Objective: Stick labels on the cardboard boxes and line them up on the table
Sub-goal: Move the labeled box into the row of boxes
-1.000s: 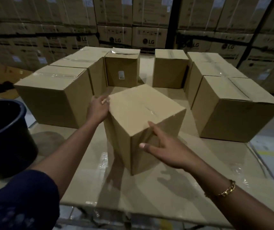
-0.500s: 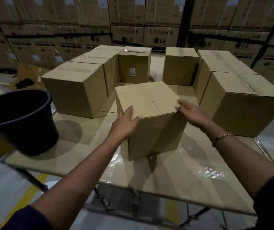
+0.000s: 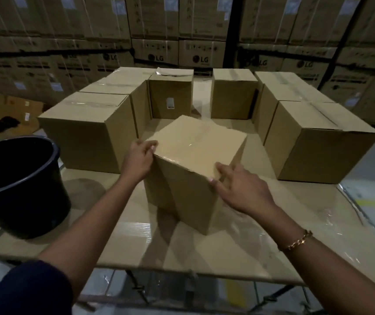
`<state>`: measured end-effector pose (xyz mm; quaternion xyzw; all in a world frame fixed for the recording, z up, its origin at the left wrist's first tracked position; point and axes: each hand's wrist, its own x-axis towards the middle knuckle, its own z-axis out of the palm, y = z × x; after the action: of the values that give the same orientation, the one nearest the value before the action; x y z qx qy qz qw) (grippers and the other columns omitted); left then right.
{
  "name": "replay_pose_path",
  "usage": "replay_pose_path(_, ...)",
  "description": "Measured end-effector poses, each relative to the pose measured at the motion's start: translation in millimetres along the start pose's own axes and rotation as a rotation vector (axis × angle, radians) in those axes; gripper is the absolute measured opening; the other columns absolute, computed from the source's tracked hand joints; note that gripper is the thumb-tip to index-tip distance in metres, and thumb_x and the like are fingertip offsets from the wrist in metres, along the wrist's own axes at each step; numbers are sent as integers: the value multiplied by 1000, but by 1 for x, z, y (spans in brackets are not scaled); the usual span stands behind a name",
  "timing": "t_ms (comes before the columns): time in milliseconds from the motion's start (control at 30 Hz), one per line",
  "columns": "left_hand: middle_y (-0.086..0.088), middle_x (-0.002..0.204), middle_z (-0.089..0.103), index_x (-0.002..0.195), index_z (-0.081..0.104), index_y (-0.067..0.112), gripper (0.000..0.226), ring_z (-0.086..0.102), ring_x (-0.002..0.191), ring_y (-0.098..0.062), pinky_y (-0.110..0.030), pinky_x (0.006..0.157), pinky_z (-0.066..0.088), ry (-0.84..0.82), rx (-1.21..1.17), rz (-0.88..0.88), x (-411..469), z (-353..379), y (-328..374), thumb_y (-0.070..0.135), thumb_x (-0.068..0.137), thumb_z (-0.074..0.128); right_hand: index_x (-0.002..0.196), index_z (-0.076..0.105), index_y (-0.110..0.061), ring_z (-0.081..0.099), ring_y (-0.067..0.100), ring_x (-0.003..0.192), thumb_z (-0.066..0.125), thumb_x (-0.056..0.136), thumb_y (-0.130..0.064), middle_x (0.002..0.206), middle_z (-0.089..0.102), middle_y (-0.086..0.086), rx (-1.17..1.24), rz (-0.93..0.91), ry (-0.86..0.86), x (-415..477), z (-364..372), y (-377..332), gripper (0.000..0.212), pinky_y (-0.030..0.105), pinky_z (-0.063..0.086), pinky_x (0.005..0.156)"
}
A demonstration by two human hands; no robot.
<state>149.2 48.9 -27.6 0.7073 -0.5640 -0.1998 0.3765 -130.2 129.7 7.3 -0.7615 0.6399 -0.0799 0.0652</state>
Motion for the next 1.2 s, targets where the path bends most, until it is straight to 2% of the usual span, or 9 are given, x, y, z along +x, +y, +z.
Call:
replay_pose_path(133, -4, 150, 36, 137, 60, 30, 38, 47, 133, -31, -47, 103, 47, 98, 24, -64, 31, -14, 4, 44, 103, 48, 145, 47, -41, 60, 20, 107, 35, 96, -74, 123, 63, -5, 137, -90, -30, 7, -9, -35, 60, 34, 52, 79)
replay_pose_path(233, -1, 155, 29, 146, 48, 33, 53, 44, 135, -30, -50, 103, 47, 77, -26, -87, 10, -11, 20, 56, 98, 50, 135, 54, -40, 59, 11, 92, 46, 95, -69, 104, 63, -9, 332, 62, 229, 45, -15, -9, 50, 33, 54, 72)
replay_pose_path(300, 3, 161, 18, 152, 36, 35, 66, 37, 141, -32, -54, 108, 42, -31, -24, -59, -19, -1, 28, 62, 94, 53, 135, 55, -36, 58, 13, 99, 52, 95, -61, 118, 60, -4, 329, 161, 345, 71, -11, 24, 47, 37, 54, 76)
replay_pose_path(500, 5, 167, -20, 158, 24, 31, 79, 20, 151, -33, -47, 120, 26, -267, -20, 26, -42, 6, 24, 57, 93, 60, 154, 34, -37, 48, 28, 132, 50, 98, -62, 156, 41, 5, 706, 223, -1, 93, 15, 67, 64, 56, 48, 105)
replay_pose_path(667, 7, 169, -3, 149, 46, 33, 58, 19, 152, -30, -50, 119, 24, -250, -112, 26, -3, -3, 10, 46, 96, 63, 156, 32, -36, 49, 26, 132, 54, 98, -58, 151, 43, 4, 850, 234, 62, 88, 26, 53, 67, 56, 47, 107)
replay_pose_path(800, 3, 167, 16, 139, 59, 33, 42, 26, 149, -30, -57, 117, 32, -202, -113, 60, 24, -9, -1, 42, 98, 60, 150, 41, -30, 57, 12, 123, 62, 98, -43, 141, 52, -6, 932, 208, 88, 70, 42, 45, 58, 37, 50, 100)
replay_pose_path(867, 3, 165, 23, 140, 58, 34, 46, 29, 148, -29, -60, 115, 33, -146, -104, 86, 25, -11, -4, 50, 97, 59, 150, 40, -28, 59, 4, 112, 67, 97, -35, 137, 52, -7, 942, 194, 50, 65, 51, 41, 60, 28, 48, 92)
replay_pose_path(1067, 8, 167, 18, 149, 44, 39, 93, 23, 150, -23, -57, 113, 30, -156, -112, 233, -14, -8, -11, 87, 70, 58, 145, 48, -29, 57, 15, 122, 61, 98, -47, 134, 61, -6, 881, 277, 68, 65, 62, 33, 52, 36, 48, 101)
replay_pose_path(1200, 11, 145, 50, 135, 60, 35, 74, 48, 128, -18, -55, 102, 49, 50, -106, 245, 8, -25, 6, 73, 71, 68, 145, 49, -32, 60, 13, 111, 54, 99, -55, 125, 62, -10, 754, 195, 213, 74, 25, 18, 52, 37, 54, 90)
